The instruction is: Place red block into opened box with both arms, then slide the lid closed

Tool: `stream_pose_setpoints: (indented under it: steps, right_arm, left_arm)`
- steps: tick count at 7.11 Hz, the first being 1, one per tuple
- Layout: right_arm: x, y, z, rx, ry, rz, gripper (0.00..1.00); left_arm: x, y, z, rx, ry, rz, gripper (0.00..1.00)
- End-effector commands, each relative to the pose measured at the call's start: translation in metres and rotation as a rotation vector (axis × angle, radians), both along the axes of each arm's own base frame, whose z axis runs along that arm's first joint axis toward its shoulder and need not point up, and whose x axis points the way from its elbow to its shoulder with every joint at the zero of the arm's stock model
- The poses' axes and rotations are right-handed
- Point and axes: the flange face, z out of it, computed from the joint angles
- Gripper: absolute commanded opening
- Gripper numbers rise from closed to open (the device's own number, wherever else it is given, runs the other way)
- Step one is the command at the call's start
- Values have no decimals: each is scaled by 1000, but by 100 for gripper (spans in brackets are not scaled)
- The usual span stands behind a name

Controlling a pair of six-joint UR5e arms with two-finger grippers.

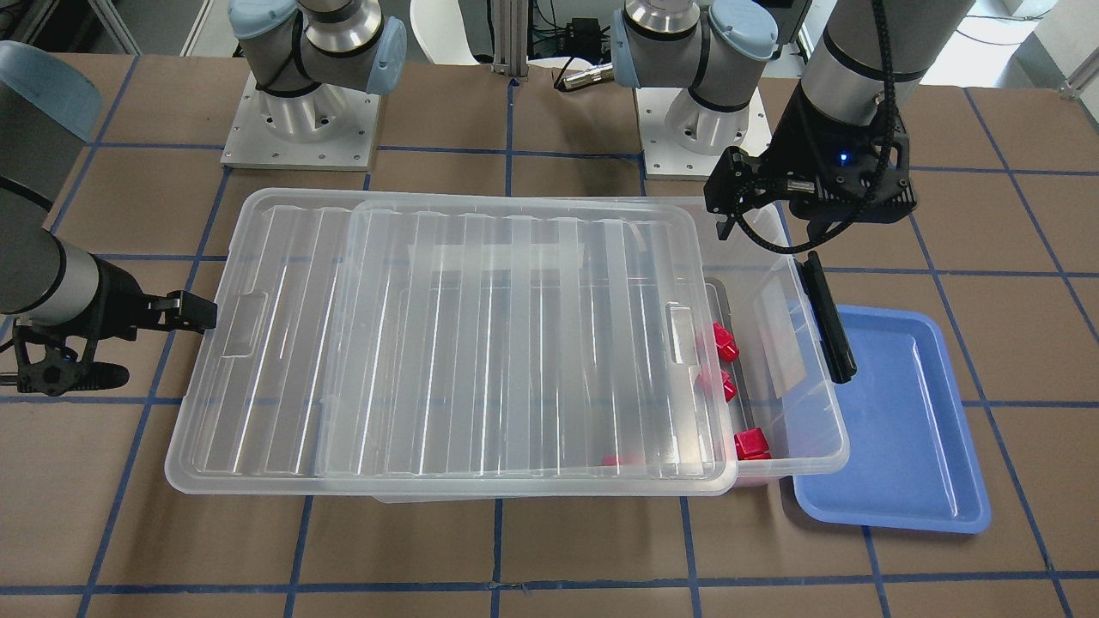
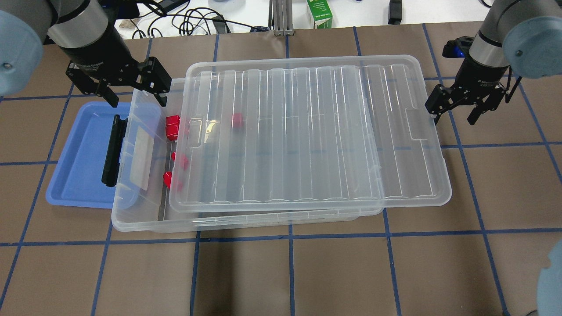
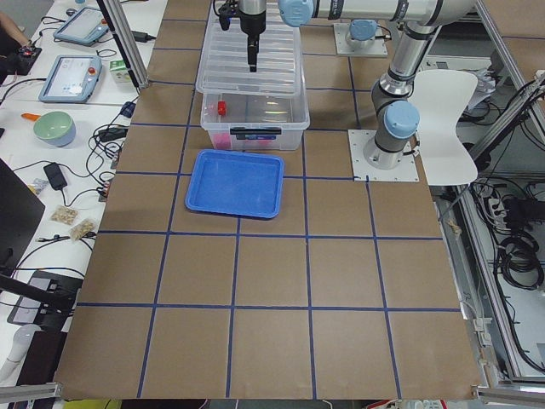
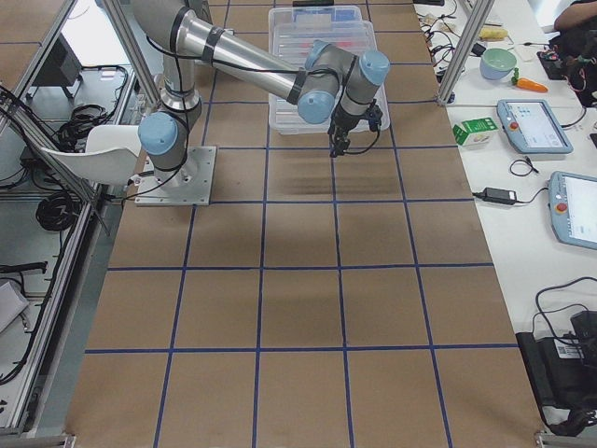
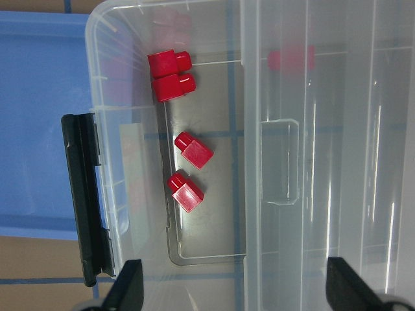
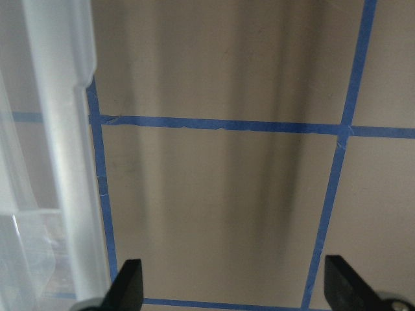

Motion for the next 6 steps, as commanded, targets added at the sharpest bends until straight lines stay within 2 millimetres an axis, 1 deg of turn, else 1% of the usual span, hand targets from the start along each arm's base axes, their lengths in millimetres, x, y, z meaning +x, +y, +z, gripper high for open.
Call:
stream_pose_setpoints:
  steps: [1,3,5,6]
  right_arm:
    - [20,2,-5,30,-5,34,100]
    - [25,5,-6,49,-9,42,100]
    - [27,7,-2,51,-8,44,100]
    - [27,9,-4,70,-15,43,100]
  left_arm:
    - [-1,0,-1,2,0,0,100]
    - [-1,0,0,1,0,3,100]
    - [-1,0,0,1,0,3,100]
    - [-1,0,-1,2,0,3,100]
